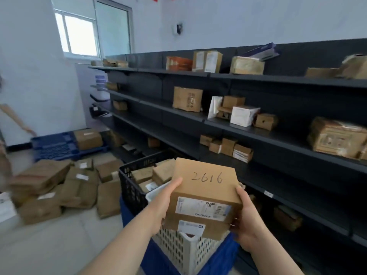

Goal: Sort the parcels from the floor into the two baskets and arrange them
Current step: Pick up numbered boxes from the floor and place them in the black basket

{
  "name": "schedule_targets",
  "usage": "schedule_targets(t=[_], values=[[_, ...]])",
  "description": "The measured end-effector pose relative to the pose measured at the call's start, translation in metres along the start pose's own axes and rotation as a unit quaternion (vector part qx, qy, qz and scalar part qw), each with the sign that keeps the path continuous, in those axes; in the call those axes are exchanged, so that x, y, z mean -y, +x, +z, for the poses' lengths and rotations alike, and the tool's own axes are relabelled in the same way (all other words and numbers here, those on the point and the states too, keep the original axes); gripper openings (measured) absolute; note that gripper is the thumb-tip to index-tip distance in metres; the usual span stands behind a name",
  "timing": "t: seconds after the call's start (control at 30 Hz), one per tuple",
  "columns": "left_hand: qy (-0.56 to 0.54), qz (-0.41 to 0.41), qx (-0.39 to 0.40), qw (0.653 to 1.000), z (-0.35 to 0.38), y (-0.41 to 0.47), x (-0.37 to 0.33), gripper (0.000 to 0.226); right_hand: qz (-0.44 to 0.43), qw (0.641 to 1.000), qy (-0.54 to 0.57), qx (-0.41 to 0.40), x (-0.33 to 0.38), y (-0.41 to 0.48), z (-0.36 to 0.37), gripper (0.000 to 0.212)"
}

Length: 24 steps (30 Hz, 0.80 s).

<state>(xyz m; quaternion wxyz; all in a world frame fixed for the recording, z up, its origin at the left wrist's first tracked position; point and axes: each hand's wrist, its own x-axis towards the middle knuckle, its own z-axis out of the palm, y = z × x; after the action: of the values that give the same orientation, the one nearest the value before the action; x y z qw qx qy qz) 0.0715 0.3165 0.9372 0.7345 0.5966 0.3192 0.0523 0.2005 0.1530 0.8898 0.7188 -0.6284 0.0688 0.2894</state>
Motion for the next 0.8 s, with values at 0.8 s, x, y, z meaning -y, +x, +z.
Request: schedule_targets(t=[0.8], values=[[-0.105, 0.047, -0.140, 0.984, -0.173, 0.268, -0.092, 0.033, 0.006, 0.990, -0.095, 0.100, 0.061, 0.267, 0.267, 0.058]])
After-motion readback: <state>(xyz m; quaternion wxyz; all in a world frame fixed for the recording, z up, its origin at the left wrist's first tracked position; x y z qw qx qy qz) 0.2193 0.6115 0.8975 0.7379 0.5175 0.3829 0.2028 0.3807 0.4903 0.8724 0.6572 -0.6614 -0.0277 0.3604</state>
